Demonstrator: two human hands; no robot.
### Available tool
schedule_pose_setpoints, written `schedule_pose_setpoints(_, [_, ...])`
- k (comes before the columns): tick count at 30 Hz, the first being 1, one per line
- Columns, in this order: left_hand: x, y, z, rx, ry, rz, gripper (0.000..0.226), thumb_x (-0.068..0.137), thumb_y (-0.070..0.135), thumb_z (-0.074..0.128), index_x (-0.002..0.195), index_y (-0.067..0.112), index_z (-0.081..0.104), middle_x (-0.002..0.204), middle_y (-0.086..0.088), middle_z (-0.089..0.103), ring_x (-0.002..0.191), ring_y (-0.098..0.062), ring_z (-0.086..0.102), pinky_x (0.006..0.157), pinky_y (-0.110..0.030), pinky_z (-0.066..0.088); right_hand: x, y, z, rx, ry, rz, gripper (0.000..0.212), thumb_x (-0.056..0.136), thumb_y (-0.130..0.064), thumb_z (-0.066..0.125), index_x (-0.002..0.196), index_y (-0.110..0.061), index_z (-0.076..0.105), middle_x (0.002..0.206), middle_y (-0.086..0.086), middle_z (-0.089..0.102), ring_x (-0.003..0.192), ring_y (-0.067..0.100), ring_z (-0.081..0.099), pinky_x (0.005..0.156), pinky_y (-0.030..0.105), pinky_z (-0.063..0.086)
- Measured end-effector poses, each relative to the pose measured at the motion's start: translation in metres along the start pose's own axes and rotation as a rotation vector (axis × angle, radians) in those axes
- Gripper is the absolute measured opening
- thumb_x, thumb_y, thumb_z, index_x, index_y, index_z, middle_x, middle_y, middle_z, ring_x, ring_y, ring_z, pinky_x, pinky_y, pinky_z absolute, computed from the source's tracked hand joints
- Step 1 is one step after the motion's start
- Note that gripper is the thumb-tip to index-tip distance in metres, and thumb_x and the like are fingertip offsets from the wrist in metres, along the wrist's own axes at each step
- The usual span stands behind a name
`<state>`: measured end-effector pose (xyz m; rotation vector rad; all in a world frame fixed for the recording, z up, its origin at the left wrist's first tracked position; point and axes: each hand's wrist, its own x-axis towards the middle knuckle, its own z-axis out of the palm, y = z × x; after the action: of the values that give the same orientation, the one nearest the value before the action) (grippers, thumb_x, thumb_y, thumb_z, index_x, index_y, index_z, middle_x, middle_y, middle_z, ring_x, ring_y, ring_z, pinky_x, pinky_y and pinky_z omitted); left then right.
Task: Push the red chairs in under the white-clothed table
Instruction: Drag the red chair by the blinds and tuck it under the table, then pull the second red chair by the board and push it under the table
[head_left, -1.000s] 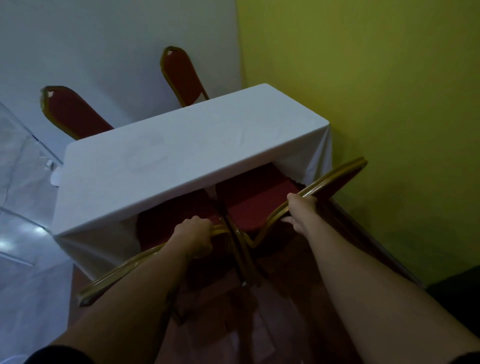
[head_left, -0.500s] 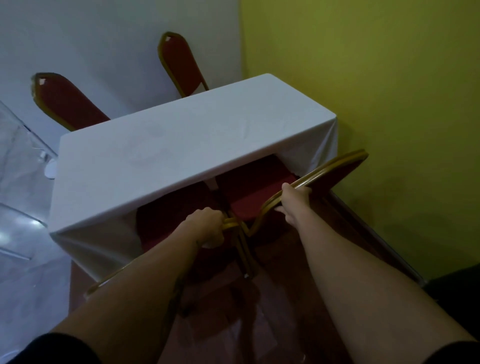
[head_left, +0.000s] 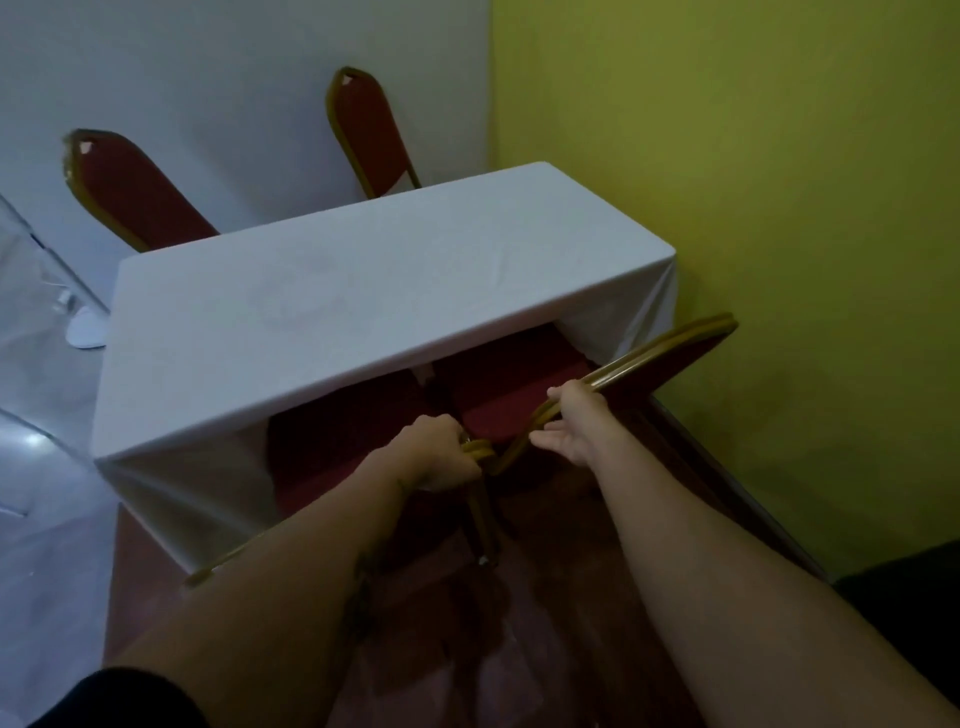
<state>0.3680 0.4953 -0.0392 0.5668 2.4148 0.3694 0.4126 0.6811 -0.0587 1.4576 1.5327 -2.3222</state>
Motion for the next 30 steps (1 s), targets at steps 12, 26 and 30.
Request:
schedule_pose_setpoints(12, [-0.076,-0.197,-0.136,-0.122,0.090,0.149,0.040,0.090,0.027,0.064,0.130,0.020,0.067,0.125,-0.006,0.070,0.116,-0.024,0.064,0.104,-0.036,0.048,-0.091,0.009,0.190,-0.269,-0.051,-0.297,0.012,0.099,-0.008,0.054,0.110,-0.004,0.055,0.113,0.021,0.058,0.095,0.032,0.065,0.073,0.043,0.058])
schedule_pose_setpoints(26, [-0.163,-0.490,-0.301,-0.277,0.431,-0.101,0.044,0.088,0.016,0.059,0.131,0.017,0.066,0.131,-0.004,0.067,0.107,-0.020,0.067,0.097,-0.034,0.055,-0.121,0.026,0.515,-0.659,-0.351,-0.502,0.025,0.093,0.002,0.056,0.116,-0.008,0.062,0.098,0.016,0.066,0.081,0.025,0.065,0.069,0.037,0.058])
schedule_pose_setpoints(30, [-0.149,-0.536,-0.344,-0.243,0.499,-0.105,0.041,0.091,0.012,0.059,0.131,0.014,0.066,0.131,-0.006,0.067,0.112,-0.022,0.066,0.097,-0.032,0.053,-0.088,0.020,0.602,-0.676,-0.395,-0.538,0.025,0.095,0.002,0.056,0.118,-0.007,0.062,0.108,0.020,0.067,0.095,0.030,0.068,0.072,0.038,0.060])
